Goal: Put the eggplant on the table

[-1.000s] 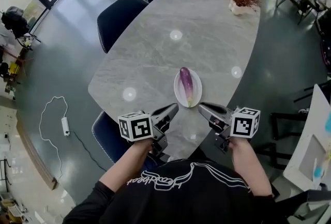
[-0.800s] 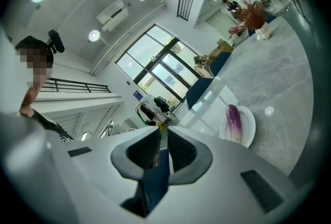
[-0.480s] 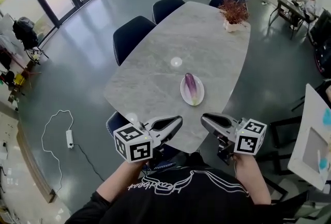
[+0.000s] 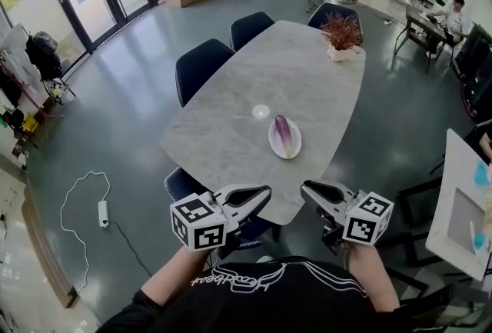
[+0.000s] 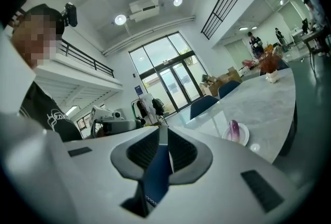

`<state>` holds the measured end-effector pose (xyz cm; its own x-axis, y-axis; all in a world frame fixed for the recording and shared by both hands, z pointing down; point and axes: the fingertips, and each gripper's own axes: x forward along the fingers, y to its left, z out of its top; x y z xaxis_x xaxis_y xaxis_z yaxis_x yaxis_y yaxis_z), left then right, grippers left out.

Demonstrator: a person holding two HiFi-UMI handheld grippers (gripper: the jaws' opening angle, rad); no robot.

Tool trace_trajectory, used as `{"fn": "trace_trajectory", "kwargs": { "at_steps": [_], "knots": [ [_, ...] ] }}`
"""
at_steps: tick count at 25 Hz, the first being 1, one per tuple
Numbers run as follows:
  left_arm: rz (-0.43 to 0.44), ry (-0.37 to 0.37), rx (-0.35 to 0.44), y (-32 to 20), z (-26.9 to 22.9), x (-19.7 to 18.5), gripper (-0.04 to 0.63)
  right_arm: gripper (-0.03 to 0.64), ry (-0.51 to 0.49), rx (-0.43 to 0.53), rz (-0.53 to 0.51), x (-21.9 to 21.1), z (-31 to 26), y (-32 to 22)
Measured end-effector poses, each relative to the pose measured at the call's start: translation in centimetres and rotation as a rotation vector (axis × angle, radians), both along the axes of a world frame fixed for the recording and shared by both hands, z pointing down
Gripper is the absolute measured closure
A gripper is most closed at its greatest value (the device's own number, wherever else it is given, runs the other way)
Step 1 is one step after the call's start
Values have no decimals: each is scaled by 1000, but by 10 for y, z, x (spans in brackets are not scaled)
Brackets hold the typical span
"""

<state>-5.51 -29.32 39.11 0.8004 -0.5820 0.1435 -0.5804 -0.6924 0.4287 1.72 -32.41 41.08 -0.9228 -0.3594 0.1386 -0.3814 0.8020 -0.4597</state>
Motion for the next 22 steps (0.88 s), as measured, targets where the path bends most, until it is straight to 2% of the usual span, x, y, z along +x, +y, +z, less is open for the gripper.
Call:
{"fn": "trace_trajectory", "kwargs": {
  "at_steps": [7, 12, 18, 22],
  "knots": [
    [-15, -34, -7, 27, 9, 19, 586, 561, 51, 40, -41, 9, 9, 34],
    [-14, -28, -30, 60, 17, 35, 586, 561, -23, 10, -50, 25, 5, 70],
    [-31, -24, -43, 109, 12, 65, 586, 561, -11, 19, -77, 54, 0, 125],
    [-33, -17, -48, 143, 11, 87, 586, 561, -44, 20, -84, 75, -8, 160]
  ]
}}
